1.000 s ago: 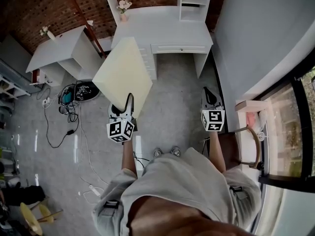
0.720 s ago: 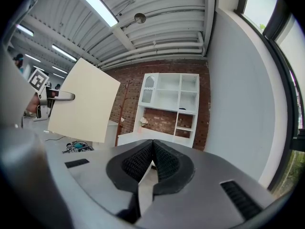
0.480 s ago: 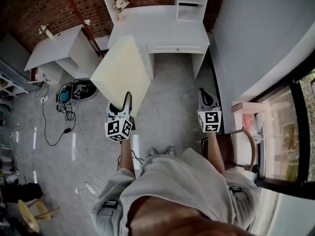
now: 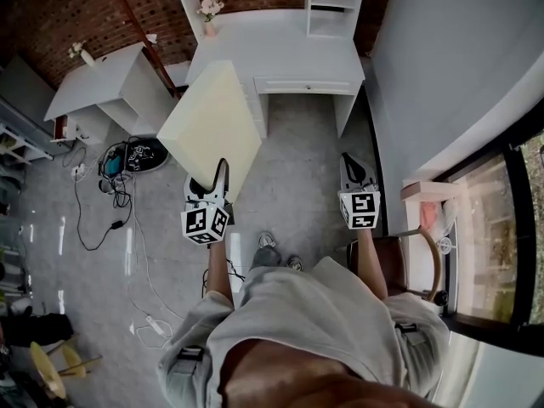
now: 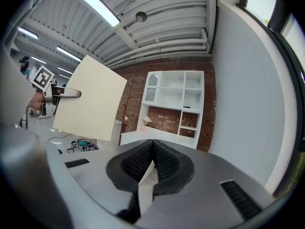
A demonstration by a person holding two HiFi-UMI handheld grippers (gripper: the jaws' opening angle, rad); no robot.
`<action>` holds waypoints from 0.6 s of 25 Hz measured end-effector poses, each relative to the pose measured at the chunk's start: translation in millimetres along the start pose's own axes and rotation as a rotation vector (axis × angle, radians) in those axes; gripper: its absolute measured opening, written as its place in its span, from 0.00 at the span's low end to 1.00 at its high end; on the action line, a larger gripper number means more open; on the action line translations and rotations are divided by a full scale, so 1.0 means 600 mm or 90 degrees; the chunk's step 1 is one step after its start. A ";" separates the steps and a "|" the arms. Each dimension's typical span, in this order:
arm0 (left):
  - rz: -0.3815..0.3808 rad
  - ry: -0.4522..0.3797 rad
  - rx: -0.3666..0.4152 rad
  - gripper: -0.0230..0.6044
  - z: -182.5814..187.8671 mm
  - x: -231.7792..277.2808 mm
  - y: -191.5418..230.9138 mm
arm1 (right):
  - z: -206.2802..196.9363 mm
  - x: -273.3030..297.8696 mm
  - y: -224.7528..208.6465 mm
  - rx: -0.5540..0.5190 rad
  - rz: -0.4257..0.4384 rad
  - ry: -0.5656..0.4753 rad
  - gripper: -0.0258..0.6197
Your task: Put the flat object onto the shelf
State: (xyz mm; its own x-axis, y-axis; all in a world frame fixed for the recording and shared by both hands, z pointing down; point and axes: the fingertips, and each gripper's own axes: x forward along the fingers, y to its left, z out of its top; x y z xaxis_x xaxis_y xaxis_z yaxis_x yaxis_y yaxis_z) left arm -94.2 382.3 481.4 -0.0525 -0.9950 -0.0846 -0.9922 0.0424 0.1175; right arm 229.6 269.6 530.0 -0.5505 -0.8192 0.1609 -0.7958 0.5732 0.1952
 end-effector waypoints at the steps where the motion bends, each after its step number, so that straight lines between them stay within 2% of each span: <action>1: 0.001 0.000 0.000 0.49 -0.002 0.005 0.001 | 0.000 0.005 -0.001 0.000 0.000 0.000 0.08; 8: -0.003 0.005 -0.010 0.49 -0.020 0.066 0.018 | -0.004 0.056 -0.019 -0.003 -0.006 0.003 0.08; 15: -0.022 0.009 -0.019 0.49 -0.039 0.177 0.052 | 0.000 0.160 -0.038 -0.005 -0.017 0.010 0.08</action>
State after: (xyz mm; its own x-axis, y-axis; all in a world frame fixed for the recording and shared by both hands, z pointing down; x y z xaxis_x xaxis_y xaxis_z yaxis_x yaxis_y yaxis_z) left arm -128.2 275.6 499.1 -0.0168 -0.9970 -0.0750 -0.9896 0.0059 0.1439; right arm 194.9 178.1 540.7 -0.5255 -0.8336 0.1702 -0.8080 0.5516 0.2071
